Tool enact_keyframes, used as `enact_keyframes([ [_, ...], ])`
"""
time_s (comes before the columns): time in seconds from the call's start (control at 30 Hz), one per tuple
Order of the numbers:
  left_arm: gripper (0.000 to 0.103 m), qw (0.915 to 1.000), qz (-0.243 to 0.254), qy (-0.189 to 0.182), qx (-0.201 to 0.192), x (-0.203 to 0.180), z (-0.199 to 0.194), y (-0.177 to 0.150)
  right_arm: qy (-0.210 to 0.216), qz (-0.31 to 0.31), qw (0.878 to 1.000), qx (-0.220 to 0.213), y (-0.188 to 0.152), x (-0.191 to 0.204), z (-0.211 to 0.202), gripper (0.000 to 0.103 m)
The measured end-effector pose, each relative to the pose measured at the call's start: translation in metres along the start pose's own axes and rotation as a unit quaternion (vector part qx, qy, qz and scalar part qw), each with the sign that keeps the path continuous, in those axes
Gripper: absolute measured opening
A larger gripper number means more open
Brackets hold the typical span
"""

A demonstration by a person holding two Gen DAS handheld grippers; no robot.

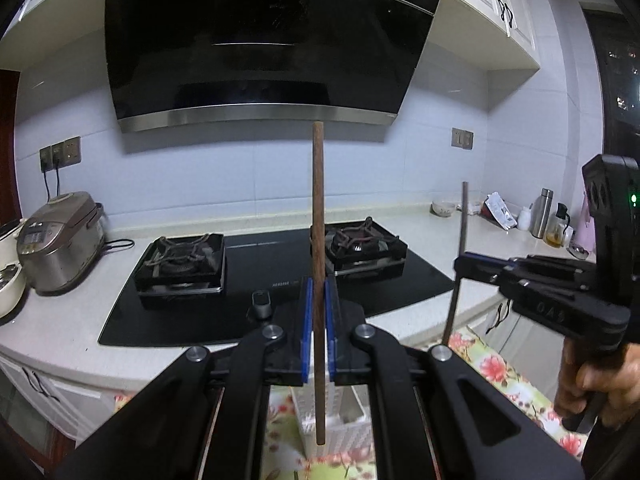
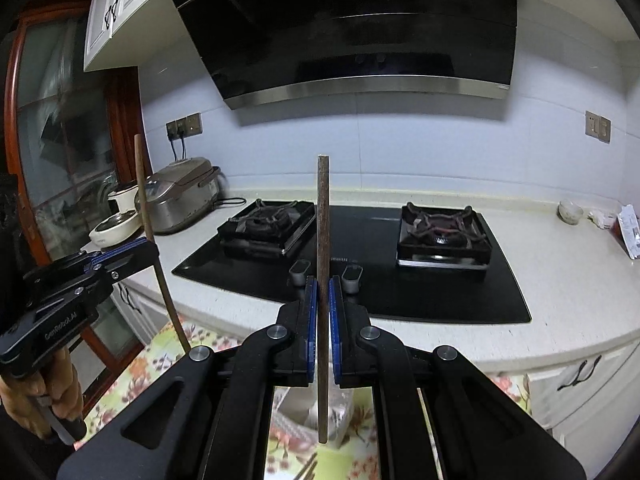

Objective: Organize utensils
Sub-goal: 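Lower the chopstick into the caddy and open the right gripper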

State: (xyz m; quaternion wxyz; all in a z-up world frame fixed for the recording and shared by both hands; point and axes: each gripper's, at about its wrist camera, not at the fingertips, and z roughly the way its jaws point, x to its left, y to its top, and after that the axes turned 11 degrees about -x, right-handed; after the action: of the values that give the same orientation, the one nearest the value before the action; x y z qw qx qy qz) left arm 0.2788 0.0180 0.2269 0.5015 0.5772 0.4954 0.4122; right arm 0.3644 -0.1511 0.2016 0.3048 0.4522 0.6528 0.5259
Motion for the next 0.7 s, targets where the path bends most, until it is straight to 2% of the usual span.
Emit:
enact_keyframes([
  [0.27, 0.006, 0.9999, -0.010, 0.003, 0.004, 0.002, 0.042, -0.009, -0.008, 0.000, 1.000, 0.000, -0.003, -0.002, 0.039, 0.007],
  [0.5, 0.006, 0.9993, -0.031, 0.016, 0.010, 0.014, 0.067, -0.042, -0.013, 0.003, 1.000, 0.013, -0.029, -0.010, 0.063, 0.007],
  [0.7, 0.006, 0.9976, -0.025, 0.018, 0.062, 0.013, 0.088, -0.077, -0.018, 0.014, 0.999, 0.042, -0.053, -0.018, 0.077, 0.007],
])
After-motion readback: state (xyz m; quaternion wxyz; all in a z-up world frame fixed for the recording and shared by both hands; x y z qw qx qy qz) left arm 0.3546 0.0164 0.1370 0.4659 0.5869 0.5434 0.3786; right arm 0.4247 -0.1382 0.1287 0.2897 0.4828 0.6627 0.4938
